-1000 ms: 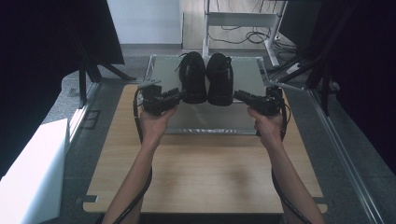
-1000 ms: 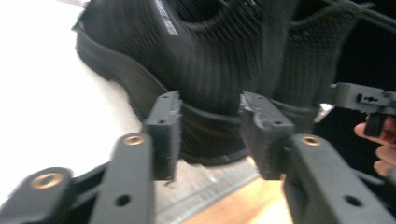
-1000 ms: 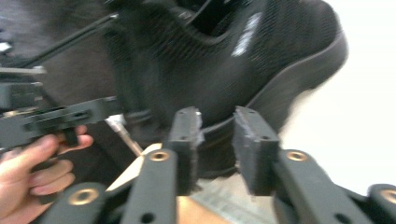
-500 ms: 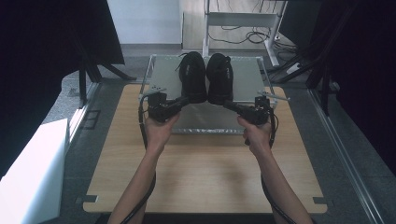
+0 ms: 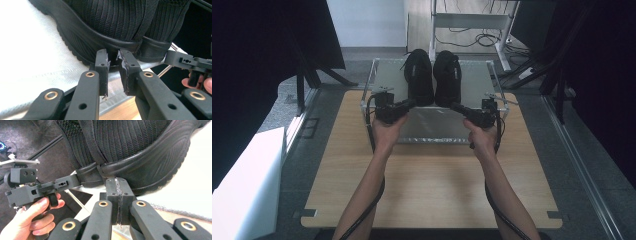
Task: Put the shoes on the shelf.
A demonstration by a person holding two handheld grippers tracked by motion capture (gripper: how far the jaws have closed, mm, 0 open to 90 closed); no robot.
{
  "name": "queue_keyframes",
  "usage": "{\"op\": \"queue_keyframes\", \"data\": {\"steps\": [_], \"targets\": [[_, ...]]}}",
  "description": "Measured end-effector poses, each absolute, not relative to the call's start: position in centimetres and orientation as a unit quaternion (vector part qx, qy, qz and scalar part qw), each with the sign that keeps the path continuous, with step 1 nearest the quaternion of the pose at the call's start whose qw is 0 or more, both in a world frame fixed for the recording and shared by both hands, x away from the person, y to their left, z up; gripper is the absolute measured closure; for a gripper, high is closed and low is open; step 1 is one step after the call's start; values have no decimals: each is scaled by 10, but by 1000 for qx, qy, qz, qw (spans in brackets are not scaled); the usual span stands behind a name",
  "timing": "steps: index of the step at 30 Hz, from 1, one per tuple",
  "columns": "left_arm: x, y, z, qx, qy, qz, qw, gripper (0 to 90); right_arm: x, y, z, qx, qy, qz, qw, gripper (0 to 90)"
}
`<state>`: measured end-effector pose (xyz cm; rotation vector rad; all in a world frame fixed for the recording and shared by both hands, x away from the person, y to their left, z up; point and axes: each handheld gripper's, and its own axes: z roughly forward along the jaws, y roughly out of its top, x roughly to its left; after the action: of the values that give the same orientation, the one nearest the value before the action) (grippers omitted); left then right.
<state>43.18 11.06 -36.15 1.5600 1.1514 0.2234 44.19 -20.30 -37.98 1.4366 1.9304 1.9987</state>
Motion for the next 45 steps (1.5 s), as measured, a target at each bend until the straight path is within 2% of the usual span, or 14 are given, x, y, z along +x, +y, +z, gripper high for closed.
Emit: {"op": "queue_keyframes", "data": {"steps": [3,6,12,15,25,28,36,45], "targets": [[430,111,-362,664,485,94,561,766,443,-204,-381,457,615,643,-2,884],[426,110,-362,668,479,100,561,703,440,-205,-380,449,621,642,2,789],[413,111,-361,674,464,125,561,479,430,-209,-383,425,640,640,1,615],[400,109,-360,685,454,140,552,399,423,-212,-385,417,649,636,9,544],[381,107,-375,709,455,144,519,205,402,-215,-390,393,695,598,72,371],[376,110,-380,712,455,139,516,184,396,-219,-391,397,696,592,82,322],[355,120,-388,720,456,173,494,113,377,-230,-400,396,718,563,103,193],[332,133,-394,748,438,223,446,11,354,-250,-404,392,736,537,125,145]]}}
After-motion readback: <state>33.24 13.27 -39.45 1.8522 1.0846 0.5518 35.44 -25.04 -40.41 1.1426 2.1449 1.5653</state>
